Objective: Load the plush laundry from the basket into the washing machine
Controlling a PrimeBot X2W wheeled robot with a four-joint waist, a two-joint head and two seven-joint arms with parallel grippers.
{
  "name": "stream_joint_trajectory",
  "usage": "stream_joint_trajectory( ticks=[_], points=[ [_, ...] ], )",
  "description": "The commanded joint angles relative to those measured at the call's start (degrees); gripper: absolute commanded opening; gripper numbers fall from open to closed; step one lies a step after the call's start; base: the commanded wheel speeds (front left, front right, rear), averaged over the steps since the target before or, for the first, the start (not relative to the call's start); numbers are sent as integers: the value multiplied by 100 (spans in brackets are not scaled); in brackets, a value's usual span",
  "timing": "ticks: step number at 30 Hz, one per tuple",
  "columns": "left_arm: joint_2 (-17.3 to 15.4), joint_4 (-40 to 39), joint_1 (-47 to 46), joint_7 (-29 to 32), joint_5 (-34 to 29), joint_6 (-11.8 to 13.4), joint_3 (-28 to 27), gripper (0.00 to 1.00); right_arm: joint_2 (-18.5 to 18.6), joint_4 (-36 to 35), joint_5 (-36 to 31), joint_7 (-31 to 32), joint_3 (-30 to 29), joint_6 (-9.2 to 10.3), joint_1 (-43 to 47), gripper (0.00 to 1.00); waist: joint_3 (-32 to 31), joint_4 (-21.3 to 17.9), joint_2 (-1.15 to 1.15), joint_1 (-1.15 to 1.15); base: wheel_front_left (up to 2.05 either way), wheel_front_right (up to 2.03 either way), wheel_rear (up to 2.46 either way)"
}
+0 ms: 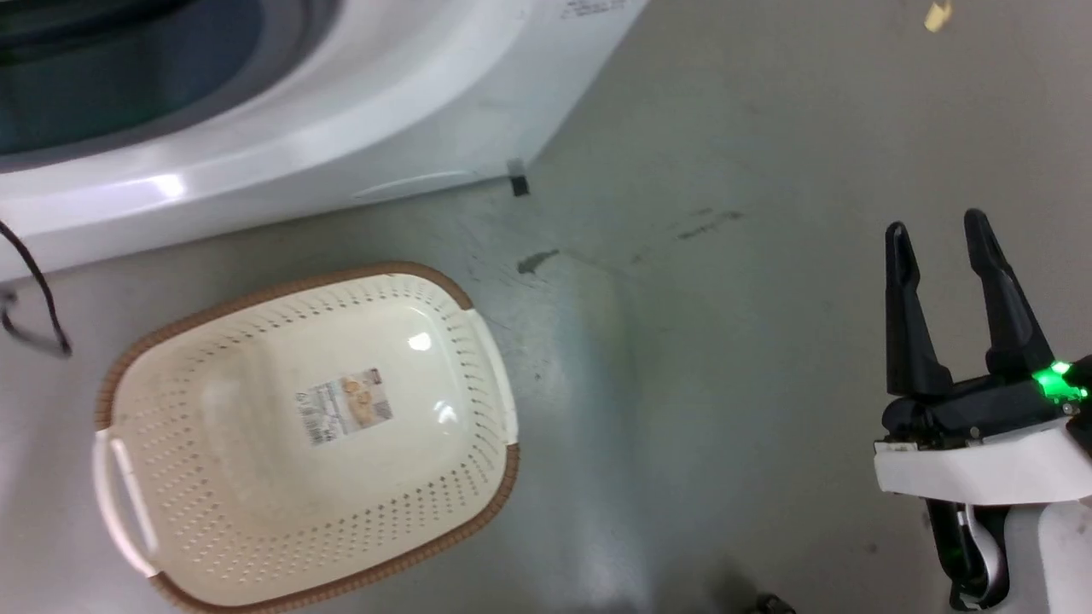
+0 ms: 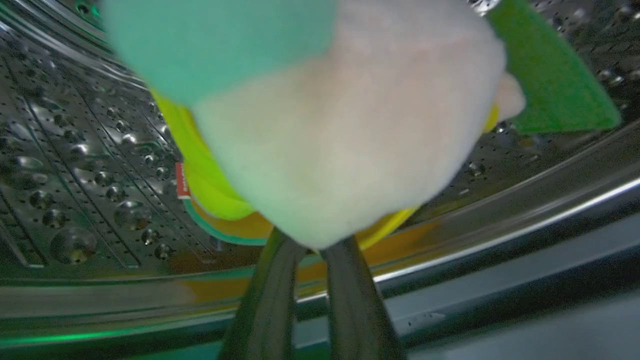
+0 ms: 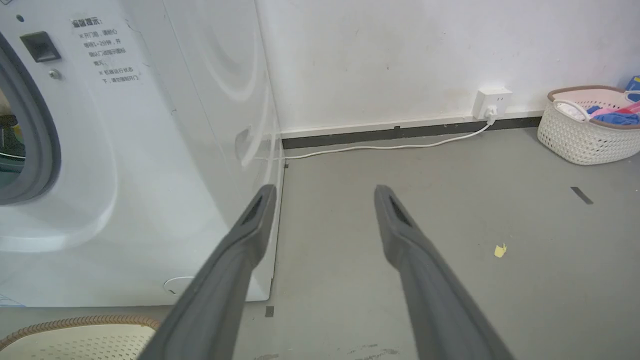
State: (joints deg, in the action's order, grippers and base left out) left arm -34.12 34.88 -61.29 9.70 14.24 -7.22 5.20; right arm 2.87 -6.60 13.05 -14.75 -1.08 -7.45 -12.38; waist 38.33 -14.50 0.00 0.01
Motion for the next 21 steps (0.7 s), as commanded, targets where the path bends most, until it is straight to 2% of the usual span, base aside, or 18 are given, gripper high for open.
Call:
stream_joint_trajectory(
  ticks=[1, 7, 14, 15, 16, 17, 21],
  points=[
    [-41, 105, -182, 127, 22, -13, 76, 0, 0, -18, 45, -25, 11, -3, -103, 100, 122, -119, 0, -1, 0, 0, 0],
    [-128, 711, -815, 652, 205, -24, 543, 0, 0, 24, 158, -25, 106, -3, -150, 100, 189, -197, 0, -1, 0, 0, 0],
    [-120, 1115, -918, 507, 382, -25, 882, 0, 0, 81, 160, -25, 61, -3, -159, 100, 36, -191, 0, -1, 0, 0, 0],
    [-107, 1167, -885, 446, 403, -25, 920, 5, 0, 87, 142, -25, 41, -3, -157, 100, -17, -173, 0, -1, 0, 0, 0],
    [-91, 1206, -845, 336, 408, -25, 951, 69, 0, 91, 120, -25, 22, -3, -153, 100, -80, -150, 0, -1, 0, 0, 0],
    [-75, 1243, -796, 196, 393, -25, 987, 100, 0, 94, 95, -25, 4, -3, -145, 100, -150, -122, 0, -1, 0, 0, 0],
    [150, 1481, -477, -391, 470, -10, 1000, 100, 0, 122, -55, -25, -42, -3, -102, 100, -557, 24, 0, -1, 0, 0, 0]
  ],
)
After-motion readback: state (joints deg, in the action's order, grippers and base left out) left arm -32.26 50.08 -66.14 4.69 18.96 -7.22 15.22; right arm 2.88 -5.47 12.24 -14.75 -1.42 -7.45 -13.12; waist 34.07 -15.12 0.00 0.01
